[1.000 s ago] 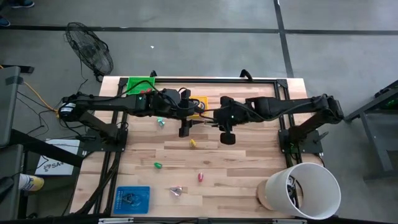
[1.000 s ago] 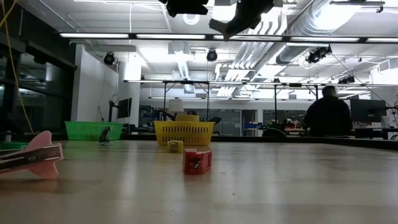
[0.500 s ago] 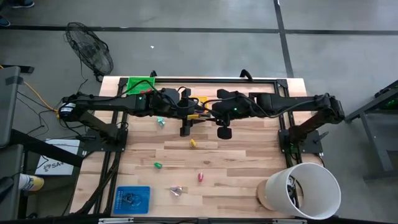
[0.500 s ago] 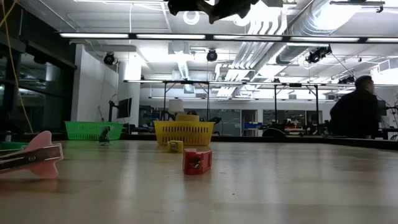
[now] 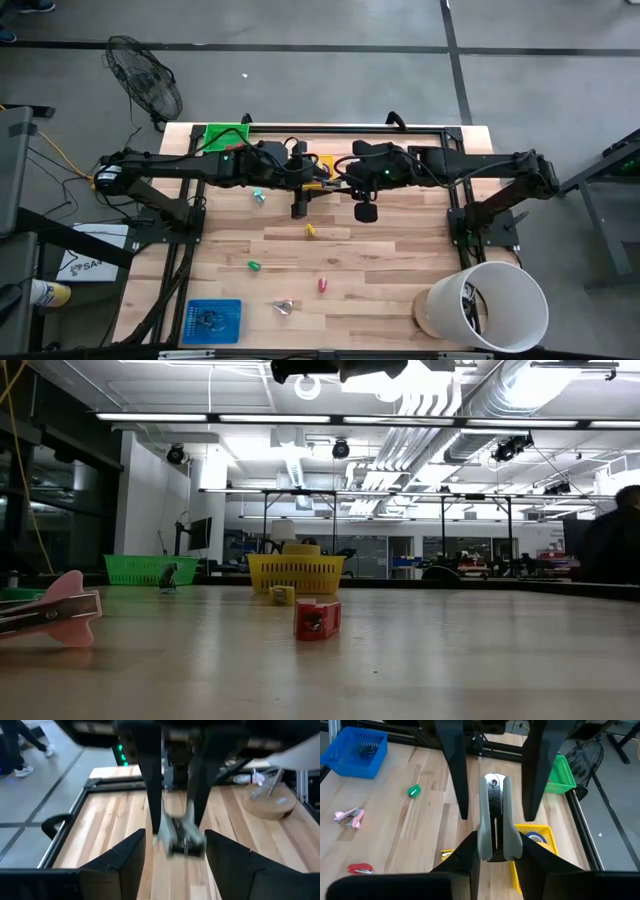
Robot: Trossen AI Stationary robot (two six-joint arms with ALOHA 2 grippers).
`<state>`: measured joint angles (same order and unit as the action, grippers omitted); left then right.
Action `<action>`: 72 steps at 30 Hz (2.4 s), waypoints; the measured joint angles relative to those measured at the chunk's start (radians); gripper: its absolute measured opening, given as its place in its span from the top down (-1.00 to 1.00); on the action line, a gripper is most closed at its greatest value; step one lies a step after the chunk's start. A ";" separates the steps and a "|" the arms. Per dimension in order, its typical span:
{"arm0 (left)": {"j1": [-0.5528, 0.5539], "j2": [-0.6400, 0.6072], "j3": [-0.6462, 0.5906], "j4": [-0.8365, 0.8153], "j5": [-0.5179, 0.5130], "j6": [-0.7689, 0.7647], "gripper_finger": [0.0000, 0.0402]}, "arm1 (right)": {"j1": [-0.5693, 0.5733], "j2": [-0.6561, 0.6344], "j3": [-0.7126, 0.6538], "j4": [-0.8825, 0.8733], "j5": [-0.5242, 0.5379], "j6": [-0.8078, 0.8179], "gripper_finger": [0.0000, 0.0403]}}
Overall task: Pick and place Stapler, Stapler remover, tape
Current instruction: Put the light gray staple remover into the blue bin
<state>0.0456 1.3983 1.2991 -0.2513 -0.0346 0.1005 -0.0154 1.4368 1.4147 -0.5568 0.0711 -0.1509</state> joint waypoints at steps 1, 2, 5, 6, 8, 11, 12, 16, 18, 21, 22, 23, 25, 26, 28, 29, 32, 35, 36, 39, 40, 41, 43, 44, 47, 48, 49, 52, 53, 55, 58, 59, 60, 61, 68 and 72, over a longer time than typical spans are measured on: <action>0.000 0.000 0.000 0.013 0.000 0.000 0.06 | 0.000 0.001 0.000 0.000 -0.001 0.000 0.59; 0.000 0.000 0.000 0.021 0.000 -0.001 0.08 | 0.000 0.001 0.000 0.000 -0.001 0.000 0.59; 0.000 0.000 0.000 0.025 0.013 -0.001 0.16 | 0.000 0.001 0.000 0.000 0.000 0.000 0.59; 0.000 0.000 0.000 0.024 0.020 -0.002 0.18 | 0.000 0.001 0.000 0.000 0.000 -0.004 0.59; 0.000 0.000 0.000 0.023 0.021 -0.003 0.21 | 0.000 0.001 0.000 0.000 0.000 -0.007 0.59; 0.000 0.000 0.000 0.019 0.021 -0.003 0.22 | 0.000 0.001 0.000 0.000 0.000 -0.007 0.59; 0.000 0.000 0.000 0.017 0.021 -0.003 0.22 | 0.000 0.001 0.000 0.000 0.000 -0.007 0.59; 0.000 0.000 0.000 0.017 0.021 -0.003 0.26 | 0.000 0.001 0.000 0.000 0.000 -0.007 0.59; 0.000 0.000 0.000 0.017 0.021 -0.005 0.32 | 0.000 0.001 0.000 0.000 0.000 -0.007 0.59; 0.000 0.000 0.000 0.017 0.020 -0.011 0.48 | 0.000 0.001 -0.001 0.000 0.000 -0.005 0.59; 0.000 0.000 0.000 0.017 0.016 -0.013 0.53 | 0.000 0.001 -0.001 0.000 -0.001 -0.001 0.59; 0.000 0.000 0.000 0.017 0.013 -0.013 0.58 | 0.000 0.001 -0.002 -0.001 -0.004 0.003 0.59; 0.000 0.000 0.000 0.017 0.012 -0.013 0.59 | 0.000 0.001 -0.002 -0.001 -0.005 0.004 0.59; 0.000 0.000 0.000 0.017 0.013 -0.013 0.59 | 0.000 0.001 -0.002 -0.001 -0.004 0.004 0.59; 0.000 0.000 0.000 0.017 0.013 -0.016 0.59 | 0.000 0.001 -0.002 -0.001 -0.005 0.004 0.59; 0.000 0.000 0.000 0.017 0.013 -0.018 0.59 | 0.000 0.001 -0.002 -0.001 -0.004 0.004 0.59; 0.000 0.000 0.000 0.017 0.013 -0.019 0.59 | 0.000 0.001 -0.002 -0.001 -0.003 0.006 0.59; 0.000 0.000 0.000 0.016 0.020 -0.027 0.59 | 0.000 0.001 -0.002 -0.001 -0.003 0.035 0.48; 0.000 0.000 0.000 0.014 0.021 -0.036 0.59 | 0.000 0.001 -0.002 0.000 0.001 0.040 0.37; 0.000 0.000 0.000 -0.003 0.021 -0.041 0.59 | 0.000 0.002 -0.002 -0.001 0.004 0.060 0.01; 0.000 0.000 0.000 -0.010 0.020 -0.041 0.59 | 0.000 0.002 -0.002 -0.006 0.005 0.066 -0.10; 0.000 0.000 0.000 -0.020 0.008 -0.042 0.59 | 0.000 0.002 -0.002 -0.011 0.005 0.070 -0.20; -0.001 0.000 0.000 -0.051 -0.028 -0.048 0.59 | 0.000 0.001 -0.002 -0.029 0.005 0.085 -0.35; -0.001 0.000 0.000 -0.073 -0.044 -0.056 0.59 | 0.000 -0.001 -0.002 -0.045 0.005 0.094 -0.41; 0.000 0.000 0.000 -0.136 -0.085 -0.089 0.59 | 0.000 -0.012 -0.002 -0.100 0.003 0.106 -0.50; 0.000 0.000 0.000 -0.163 -0.089 -0.105 0.59 | 0.000 -0.016 -0.002 -0.122 0.006 0.106 -0.51; 0.000 0.000 0.000 -0.194 -0.091 -0.127 0.59 | 0.000 -0.020 -0.002 -0.140 0.014 0.107 -0.51; -0.001 0.000 0.000 -0.299 -0.077 -0.221 0.59 | 0.000 -0.031 -0.002 -0.194 0.051 0.108 -0.52; -0.005 0.000 0.000 -0.341 -0.062 -0.257 0.59 | 0.000 -0.032 -0.002 -0.212 0.063 0.106 -0.52; -0.017 0.000 0.000 -0.435 -0.027 -0.317 0.59 | 0.000 -0.034 -0.002 -0.236 0.092 0.106 -0.52; -0.052 0.000 0.000 -0.570 0.037 -0.376 0.59 | -0.006 -0.035 -0.002 -0.276 0.121 0.100 -0.52; -0.067 0.000 0.000 -0.618 0.056 -0.397 0.59 | -0.012 -0.035 -0.002 -0.283 0.121 0.099 -0.52; -0.083 0.000 0.000 -0.663 0.073 -0.419 0.59 | -0.019 -0.035 -0.002 -0.286 0.121 0.099 -0.52; -0.102 0.000 0.000 -0.707 0.086 -0.444 0.59 | -0.025 -0.035 -0.002 -0.287 0.121 0.098 -0.52; -0.257 0.000 0.000 -0.899 0.180 -0.650 0.59 | -0.073 -0.036 -0.002 -0.286 0.108 0.066 -0.52; -0.362 0.000 0.000 -0.909 0.191 -0.810 0.59 | -0.094 -0.036 -0.002 -0.285 0.091 0.046 -0.52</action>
<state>-0.3159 1.3979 1.2995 -1.1600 0.1560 -0.7092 -0.1099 1.4010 1.4124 -0.8421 0.1618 -0.1050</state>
